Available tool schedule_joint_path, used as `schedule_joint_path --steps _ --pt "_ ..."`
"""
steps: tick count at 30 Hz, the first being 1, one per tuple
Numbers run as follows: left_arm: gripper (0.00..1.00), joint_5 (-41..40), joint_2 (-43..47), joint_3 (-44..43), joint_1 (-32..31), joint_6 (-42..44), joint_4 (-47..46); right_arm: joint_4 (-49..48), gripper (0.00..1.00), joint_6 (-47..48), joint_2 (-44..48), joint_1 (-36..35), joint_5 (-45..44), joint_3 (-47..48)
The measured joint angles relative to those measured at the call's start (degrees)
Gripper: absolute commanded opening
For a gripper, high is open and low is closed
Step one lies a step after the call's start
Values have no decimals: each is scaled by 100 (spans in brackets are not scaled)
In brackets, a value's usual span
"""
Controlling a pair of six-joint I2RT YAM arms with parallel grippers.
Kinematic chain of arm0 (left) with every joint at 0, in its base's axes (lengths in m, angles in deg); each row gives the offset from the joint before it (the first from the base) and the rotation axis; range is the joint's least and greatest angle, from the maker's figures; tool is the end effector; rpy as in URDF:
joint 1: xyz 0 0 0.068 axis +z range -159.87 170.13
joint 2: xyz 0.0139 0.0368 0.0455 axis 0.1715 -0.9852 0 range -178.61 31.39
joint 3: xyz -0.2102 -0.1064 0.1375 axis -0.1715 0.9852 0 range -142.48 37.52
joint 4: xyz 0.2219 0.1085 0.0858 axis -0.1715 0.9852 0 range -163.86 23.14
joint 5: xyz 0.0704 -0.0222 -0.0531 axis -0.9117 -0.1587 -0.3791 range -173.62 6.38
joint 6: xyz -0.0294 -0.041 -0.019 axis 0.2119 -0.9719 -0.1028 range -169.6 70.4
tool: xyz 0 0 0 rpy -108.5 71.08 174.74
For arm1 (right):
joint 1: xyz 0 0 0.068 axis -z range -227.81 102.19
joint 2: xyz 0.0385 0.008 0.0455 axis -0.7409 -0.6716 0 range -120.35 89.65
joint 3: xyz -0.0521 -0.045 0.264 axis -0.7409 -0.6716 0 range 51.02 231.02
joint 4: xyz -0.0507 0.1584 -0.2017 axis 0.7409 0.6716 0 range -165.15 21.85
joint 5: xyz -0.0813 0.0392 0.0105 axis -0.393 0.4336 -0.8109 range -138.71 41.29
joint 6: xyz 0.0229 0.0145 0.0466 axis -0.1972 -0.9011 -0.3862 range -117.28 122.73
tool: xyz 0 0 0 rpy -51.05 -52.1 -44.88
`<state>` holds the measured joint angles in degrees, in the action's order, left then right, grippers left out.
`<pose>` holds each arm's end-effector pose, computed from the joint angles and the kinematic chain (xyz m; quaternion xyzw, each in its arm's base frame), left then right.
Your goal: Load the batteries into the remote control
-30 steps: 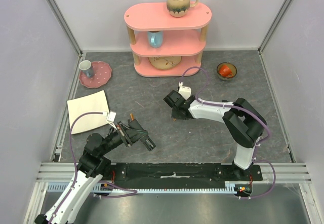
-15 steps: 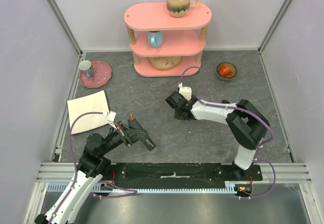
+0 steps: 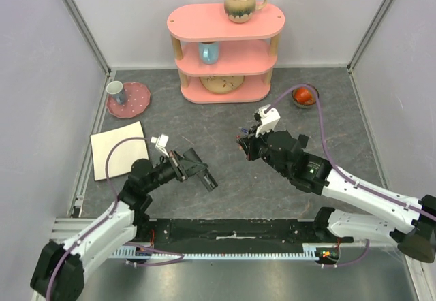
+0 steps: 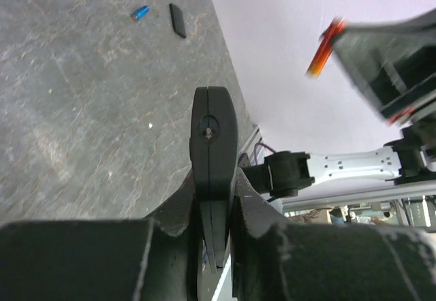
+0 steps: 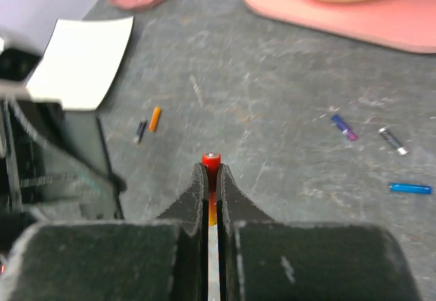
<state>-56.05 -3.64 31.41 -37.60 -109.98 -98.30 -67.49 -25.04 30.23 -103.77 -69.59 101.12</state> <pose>0.1273 -0.0856 0.1908 -0.0452 0.7298 -0.5842 0.3522 0.1446 0.1914 0.3290 -0.0880 0.7929 0.2820 0.5330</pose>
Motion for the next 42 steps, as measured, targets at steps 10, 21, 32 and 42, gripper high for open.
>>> schedule_joint_path --steps 10,21,32,42 --pt "2 -26 -1471 -372 -87 -378 -1709 -717 0 317 59 -756 1078 -669" --pt "2 -52 -2232 -361 -267 -1169 -2745 -1023 0 640 -417 -1641 505 -612" --pt "2 -166 -2734 -278 -374 -1637 -3692 -1016 0 625 -514 -1797 -238 -511" --pt "2 -192 -2789 -249 -516 -1801 -3934 -925 0 627 -544 -1797 -511 -420"
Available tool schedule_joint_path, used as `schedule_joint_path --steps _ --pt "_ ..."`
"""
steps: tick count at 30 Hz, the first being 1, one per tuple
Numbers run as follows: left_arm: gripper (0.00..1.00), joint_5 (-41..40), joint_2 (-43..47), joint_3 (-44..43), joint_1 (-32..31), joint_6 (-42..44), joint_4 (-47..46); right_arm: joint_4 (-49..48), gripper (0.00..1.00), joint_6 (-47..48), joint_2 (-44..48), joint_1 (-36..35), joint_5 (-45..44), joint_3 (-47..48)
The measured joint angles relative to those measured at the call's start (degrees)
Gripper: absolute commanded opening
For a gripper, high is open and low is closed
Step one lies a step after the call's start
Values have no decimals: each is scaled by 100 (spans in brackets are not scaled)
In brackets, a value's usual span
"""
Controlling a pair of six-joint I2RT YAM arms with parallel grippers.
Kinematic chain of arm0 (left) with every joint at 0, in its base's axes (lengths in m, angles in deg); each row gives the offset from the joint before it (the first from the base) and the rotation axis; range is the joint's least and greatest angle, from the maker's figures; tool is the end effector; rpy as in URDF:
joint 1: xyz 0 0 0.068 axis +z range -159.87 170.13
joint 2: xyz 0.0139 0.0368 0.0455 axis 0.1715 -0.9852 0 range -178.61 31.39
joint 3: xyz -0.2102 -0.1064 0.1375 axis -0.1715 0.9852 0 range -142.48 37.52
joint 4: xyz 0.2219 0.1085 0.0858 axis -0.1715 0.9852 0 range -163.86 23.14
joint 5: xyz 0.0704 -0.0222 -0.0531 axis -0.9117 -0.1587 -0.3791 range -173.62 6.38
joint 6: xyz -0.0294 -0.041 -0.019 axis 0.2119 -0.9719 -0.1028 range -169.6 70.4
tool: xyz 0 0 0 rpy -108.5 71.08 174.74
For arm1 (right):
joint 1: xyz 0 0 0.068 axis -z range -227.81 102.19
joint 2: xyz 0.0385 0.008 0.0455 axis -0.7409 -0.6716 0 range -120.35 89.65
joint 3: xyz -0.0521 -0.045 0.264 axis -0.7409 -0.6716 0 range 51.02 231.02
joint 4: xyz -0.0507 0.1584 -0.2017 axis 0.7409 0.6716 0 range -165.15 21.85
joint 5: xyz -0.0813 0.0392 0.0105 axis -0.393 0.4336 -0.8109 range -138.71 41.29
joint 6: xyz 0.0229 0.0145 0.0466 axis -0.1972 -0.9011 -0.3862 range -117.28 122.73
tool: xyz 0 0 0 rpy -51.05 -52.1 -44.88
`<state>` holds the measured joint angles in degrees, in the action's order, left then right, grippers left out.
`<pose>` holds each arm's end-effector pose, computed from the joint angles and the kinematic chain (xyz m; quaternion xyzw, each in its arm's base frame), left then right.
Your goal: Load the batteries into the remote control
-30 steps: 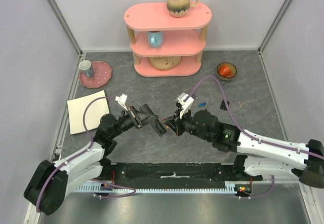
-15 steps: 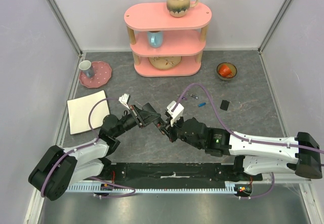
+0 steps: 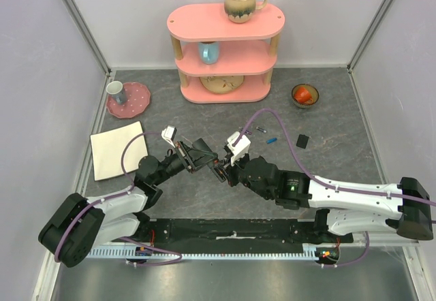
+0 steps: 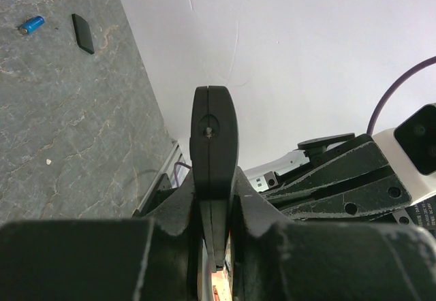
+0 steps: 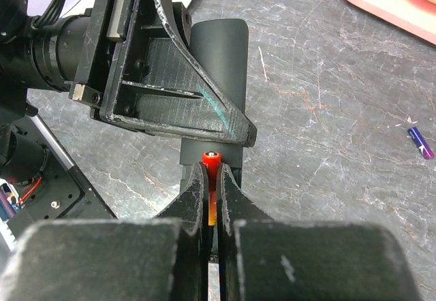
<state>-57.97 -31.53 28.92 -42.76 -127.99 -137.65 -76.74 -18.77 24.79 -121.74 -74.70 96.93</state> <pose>0.1563 -0.1194 0.2020 -0.0875 0.6467 -0.6952 0.3015 0.0870 0.2455 0.2981 -0.2273 0.7631 0.3051 0.5224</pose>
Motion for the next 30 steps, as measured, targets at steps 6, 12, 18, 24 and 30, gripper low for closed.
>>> schedule_joint_path --steps 6,12,18,24,30 --pt "2 -2 -7 0 -4 -4 -9 24 0 -15 -9 -22 63 0" --pt "2 0 -13 0 -26 -4 -4 68 0 -103 -9 -92 63 0" --pt "2 24 -22 0 -55 -2 42 186 0 -199 -9 -173 44 13" --pt "2 48 -20 0 -72 2 70 415 0 -345 -15 -216 35 116" --pt "2 48 31 4 -103 28 160 640 0 -610 -66 -247 -17 212"
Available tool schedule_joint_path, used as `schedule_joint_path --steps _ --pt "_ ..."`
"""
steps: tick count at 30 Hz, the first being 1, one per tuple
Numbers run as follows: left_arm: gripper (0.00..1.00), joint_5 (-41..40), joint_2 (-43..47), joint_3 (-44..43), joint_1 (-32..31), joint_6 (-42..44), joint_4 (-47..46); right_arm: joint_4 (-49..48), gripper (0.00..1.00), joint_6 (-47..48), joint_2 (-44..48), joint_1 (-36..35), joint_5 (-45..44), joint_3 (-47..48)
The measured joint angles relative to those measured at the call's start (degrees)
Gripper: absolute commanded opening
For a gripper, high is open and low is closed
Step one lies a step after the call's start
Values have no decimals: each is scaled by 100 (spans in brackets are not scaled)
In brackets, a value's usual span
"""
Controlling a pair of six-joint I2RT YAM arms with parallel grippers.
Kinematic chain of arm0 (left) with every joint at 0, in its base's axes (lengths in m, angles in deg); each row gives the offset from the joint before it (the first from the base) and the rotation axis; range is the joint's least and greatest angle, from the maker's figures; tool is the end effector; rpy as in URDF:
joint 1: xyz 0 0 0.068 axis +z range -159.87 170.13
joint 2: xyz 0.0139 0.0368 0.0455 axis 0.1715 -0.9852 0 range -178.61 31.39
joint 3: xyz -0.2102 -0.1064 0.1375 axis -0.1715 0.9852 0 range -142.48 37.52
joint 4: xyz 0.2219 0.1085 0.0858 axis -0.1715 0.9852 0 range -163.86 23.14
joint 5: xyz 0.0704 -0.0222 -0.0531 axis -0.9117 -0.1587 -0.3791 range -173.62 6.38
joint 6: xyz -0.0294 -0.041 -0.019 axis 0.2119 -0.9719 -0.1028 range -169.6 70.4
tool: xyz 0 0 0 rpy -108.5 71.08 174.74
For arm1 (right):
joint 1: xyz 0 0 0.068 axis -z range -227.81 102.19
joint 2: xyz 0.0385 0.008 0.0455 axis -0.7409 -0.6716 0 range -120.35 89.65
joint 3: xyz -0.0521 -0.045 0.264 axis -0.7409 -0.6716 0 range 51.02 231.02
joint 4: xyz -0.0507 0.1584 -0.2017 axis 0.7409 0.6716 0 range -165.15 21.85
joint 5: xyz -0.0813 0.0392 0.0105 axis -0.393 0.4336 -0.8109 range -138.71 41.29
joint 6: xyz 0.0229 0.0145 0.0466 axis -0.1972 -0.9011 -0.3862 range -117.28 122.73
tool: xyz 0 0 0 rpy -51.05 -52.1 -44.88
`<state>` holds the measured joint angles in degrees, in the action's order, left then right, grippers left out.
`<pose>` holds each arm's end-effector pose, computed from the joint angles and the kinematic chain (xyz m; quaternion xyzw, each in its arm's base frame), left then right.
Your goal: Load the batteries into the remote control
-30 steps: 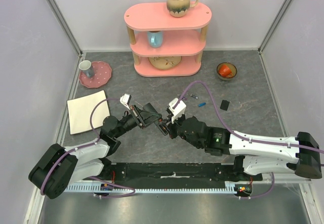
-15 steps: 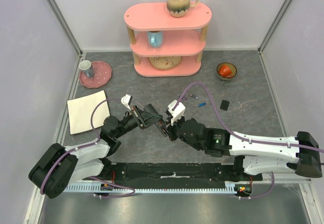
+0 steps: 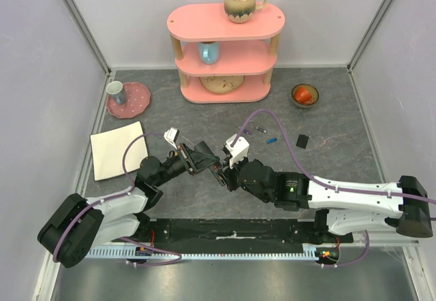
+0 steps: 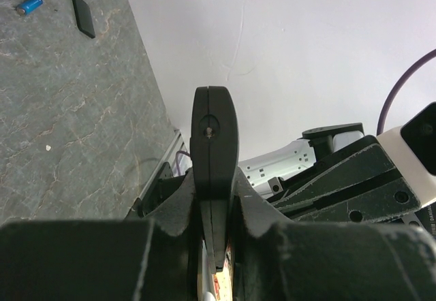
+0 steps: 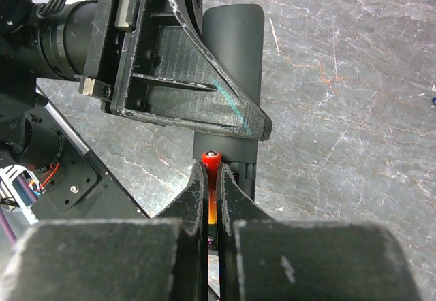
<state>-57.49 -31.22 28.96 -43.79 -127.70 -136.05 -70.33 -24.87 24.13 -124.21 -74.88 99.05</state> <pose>0.1537 -0.1223 0.1998 -0.0818 0.6556 -0.6930 0.2886 0.0765 0.2491 0.2972 -0.2194 0.7888 0.3117 0.4822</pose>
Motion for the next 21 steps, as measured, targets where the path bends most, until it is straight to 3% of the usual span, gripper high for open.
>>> schedule_joint_path --steps 21 --pt "2 -356 807 243 -24 433 645 470 0 -721 -363 -28 -219 356"
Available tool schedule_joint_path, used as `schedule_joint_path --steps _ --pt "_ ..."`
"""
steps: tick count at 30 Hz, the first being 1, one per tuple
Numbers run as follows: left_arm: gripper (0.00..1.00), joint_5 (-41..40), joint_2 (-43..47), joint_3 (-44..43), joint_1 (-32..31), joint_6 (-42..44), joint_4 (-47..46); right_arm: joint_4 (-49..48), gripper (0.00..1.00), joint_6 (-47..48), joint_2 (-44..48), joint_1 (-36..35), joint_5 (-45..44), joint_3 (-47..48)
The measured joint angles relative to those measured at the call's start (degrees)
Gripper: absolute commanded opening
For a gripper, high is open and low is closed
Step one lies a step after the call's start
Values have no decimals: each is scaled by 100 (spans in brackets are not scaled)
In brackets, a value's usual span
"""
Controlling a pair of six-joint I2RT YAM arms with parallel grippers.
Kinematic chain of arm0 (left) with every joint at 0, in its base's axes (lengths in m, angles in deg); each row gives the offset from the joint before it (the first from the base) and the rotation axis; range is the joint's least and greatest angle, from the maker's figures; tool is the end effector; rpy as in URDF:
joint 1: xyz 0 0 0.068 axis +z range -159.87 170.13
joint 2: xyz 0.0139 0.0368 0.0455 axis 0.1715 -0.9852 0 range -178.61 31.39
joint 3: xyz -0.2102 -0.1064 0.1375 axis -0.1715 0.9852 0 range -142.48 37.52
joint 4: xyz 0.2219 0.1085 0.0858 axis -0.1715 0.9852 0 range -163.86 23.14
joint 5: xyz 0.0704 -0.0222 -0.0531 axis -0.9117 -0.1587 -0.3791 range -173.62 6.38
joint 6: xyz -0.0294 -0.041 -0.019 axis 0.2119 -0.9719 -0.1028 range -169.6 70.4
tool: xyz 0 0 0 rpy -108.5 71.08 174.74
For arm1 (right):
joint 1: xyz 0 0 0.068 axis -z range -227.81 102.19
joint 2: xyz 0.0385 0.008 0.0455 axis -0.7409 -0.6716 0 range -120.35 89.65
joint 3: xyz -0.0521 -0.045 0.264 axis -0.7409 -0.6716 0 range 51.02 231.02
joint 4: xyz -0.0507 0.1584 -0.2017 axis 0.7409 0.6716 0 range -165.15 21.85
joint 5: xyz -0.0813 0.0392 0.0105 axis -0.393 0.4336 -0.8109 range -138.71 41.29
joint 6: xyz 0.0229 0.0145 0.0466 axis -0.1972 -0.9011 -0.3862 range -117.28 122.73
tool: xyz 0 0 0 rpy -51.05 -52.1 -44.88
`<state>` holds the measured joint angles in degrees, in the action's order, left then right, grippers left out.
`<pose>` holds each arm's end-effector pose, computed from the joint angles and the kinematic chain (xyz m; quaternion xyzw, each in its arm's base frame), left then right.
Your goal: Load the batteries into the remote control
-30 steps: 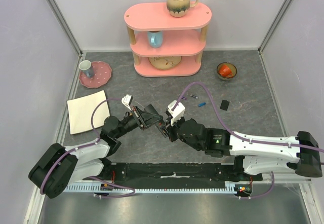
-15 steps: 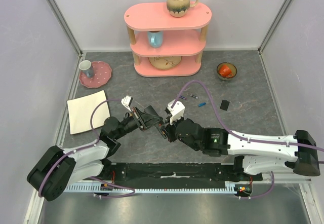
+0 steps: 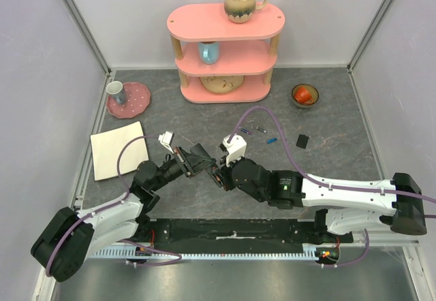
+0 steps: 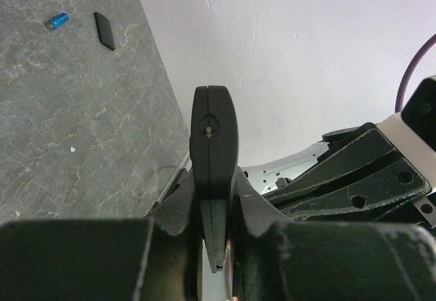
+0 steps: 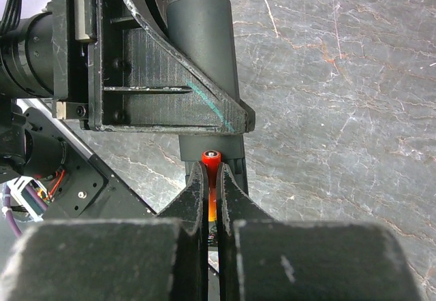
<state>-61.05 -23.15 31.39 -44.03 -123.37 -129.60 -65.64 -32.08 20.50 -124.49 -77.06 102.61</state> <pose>0.1415 -0.1126 0.1987 -0.0812 0.6592 -0.6715 0.3286 0.0790 0.2601 0.2956 -0.1761 0.8180 0.3007 0.4576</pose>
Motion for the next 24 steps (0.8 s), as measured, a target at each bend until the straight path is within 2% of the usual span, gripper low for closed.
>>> schedule_joint_path --steps 24 --pt "2 286 -542 -87 0 17 -192 350 0 291 -131 -11 186 136"
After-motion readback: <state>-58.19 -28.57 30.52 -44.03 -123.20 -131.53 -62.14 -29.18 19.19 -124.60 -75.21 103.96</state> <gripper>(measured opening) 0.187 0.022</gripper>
